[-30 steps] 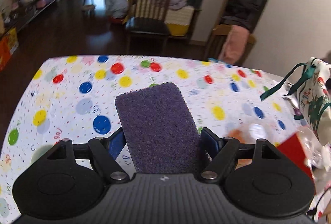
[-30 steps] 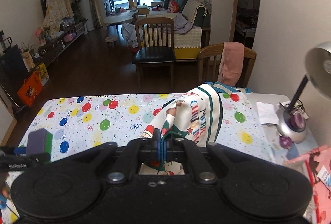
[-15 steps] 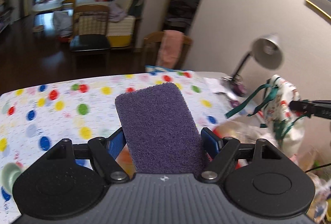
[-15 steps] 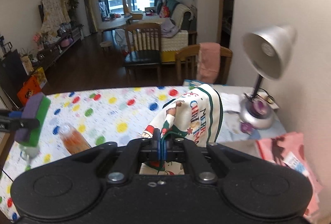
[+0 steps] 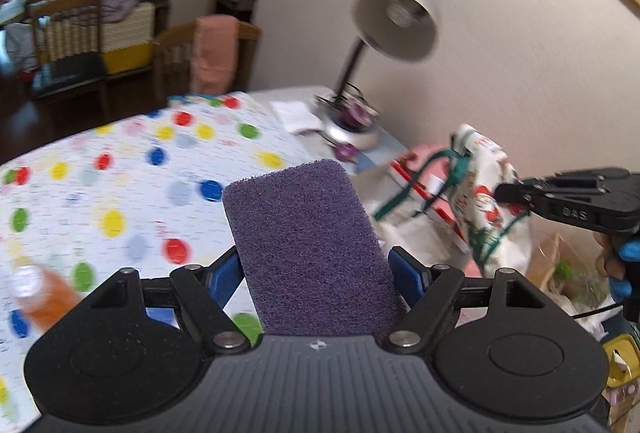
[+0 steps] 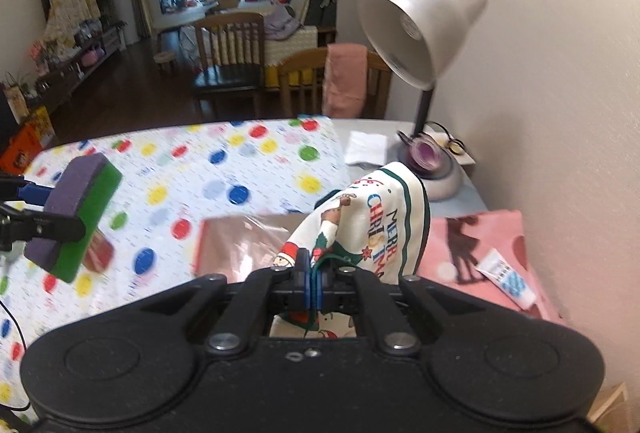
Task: Organize soft objects
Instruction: 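Carry the tote and purple sponge with both grippers into the red box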
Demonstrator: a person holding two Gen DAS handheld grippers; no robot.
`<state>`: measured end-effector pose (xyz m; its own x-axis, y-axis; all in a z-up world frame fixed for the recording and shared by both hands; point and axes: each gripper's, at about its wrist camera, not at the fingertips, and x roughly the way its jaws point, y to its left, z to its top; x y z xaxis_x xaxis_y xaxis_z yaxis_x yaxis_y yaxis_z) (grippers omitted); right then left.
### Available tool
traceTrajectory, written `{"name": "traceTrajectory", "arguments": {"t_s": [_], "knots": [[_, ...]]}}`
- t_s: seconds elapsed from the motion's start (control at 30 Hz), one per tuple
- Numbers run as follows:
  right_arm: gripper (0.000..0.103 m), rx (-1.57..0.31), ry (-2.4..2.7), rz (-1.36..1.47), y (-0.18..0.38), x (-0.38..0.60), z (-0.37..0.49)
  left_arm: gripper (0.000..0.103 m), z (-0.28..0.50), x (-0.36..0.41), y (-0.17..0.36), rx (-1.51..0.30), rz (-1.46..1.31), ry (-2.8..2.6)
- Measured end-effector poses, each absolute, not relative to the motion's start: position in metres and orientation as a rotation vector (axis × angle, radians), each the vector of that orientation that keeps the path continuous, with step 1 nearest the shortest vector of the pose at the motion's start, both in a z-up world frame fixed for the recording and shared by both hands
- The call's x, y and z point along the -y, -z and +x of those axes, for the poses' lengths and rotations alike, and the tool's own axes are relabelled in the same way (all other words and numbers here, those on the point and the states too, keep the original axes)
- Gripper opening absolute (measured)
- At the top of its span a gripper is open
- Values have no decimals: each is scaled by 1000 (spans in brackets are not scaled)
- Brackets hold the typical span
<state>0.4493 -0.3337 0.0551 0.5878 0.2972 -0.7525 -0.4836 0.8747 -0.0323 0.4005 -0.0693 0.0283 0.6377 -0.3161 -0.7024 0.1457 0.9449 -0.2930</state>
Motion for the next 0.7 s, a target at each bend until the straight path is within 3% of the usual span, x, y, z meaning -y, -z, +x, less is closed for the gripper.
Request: {"name": "traceTrajectory", "arguments": {"t_s": [0.37, 0.7], "knots": [[2, -904, -478, -298, 8, 347, 482, 78, 469, 142, 34, -987, -237, 311], [2, -989, -538, -278, 65, 328, 495, 78, 514, 155, 76, -1084, -244, 234]]}}
